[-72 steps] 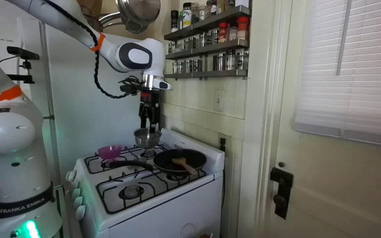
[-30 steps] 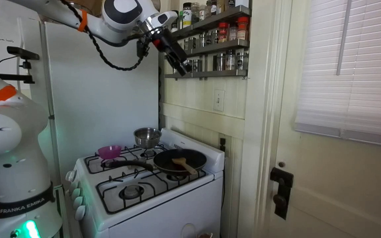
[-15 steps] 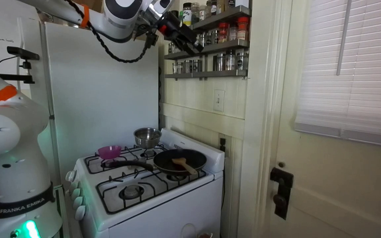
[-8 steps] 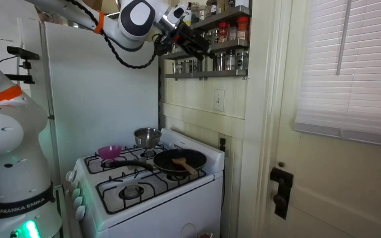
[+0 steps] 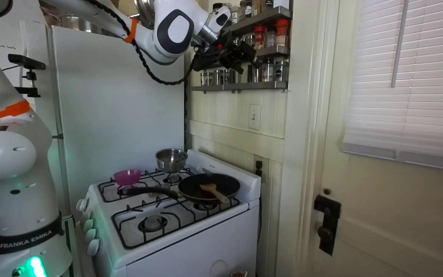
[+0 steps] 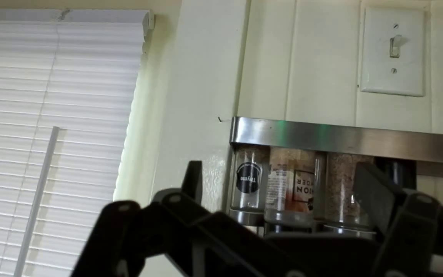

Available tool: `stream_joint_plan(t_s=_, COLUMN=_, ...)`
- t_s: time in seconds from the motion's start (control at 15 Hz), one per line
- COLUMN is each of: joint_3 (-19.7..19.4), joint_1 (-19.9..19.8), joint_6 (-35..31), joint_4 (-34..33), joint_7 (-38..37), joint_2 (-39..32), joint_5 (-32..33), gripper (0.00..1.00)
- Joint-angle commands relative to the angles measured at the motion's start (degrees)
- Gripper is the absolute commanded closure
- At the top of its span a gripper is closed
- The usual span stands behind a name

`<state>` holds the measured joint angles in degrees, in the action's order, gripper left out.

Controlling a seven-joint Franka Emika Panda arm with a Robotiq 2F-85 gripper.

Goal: Remove one container from the bottom right rack and put it on the stove

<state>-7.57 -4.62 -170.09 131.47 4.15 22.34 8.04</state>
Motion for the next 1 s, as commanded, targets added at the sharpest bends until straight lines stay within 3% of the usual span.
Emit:
stream_joint_plan(t_s=0.0, joint_3=0.9, joint_1=-1.0, joint_6=0.1, joint_4=-0.1, joint_7=0.6, joint_2=-0.1, joint_5=-0.3, gripper=0.0)
stream_joint_plan(t_s=0.13, joint_3=-2.7, joint_1=3.9, joint_6=-0.1, joint_4=-0.7, joint_7=4.1, joint_2=-0.8, joint_5=-2.2, gripper=0.0)
stream_joint_plan(t_s=0.33, joint_3=-6.2, joint_1=7.3, joint_6=2.8, joint_4=-2.5, joint_7=8.9, joint_2=-1.6, joint_5=-3.1, gripper=0.0)
stream_joint_plan(t_s=0.67, joint_3=-11.1, joint_1=10.7, joint_6=5.5, joint_4=-5.9, joint_7=13.8, joint_2=-3.2, joint_5=-4.2, gripper=0.0)
stream_joint_plan(t_s=0.93, joint_3=-12.1, joint_1=12.3, joint_6=1.7, joint_4=-8.8, joint_7=11.4, joint_2=-6.4, joint_5=-6.9, gripper=0.0)
